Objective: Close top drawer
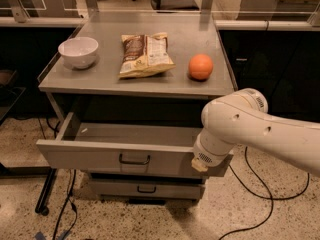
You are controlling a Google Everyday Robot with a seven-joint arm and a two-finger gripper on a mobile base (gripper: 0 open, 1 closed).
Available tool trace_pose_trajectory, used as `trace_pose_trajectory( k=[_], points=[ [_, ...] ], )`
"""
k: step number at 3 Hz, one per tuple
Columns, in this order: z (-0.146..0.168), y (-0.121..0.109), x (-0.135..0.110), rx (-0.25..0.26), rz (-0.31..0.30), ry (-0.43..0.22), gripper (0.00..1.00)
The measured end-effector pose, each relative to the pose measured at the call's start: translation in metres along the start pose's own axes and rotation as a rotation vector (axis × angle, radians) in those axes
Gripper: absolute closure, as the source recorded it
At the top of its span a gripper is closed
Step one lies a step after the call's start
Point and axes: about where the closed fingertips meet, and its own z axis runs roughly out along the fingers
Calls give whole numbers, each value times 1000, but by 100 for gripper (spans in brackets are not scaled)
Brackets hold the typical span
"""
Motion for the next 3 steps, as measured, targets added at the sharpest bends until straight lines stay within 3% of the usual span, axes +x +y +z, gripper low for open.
trace_pose_trajectory(
  k=[1,2,3],
  points=[
    [0,0,0,0,0,0,6],
    [0,0,0,0,0,0,0],
    [0,0,0,0,0,0,0]
  ],
)
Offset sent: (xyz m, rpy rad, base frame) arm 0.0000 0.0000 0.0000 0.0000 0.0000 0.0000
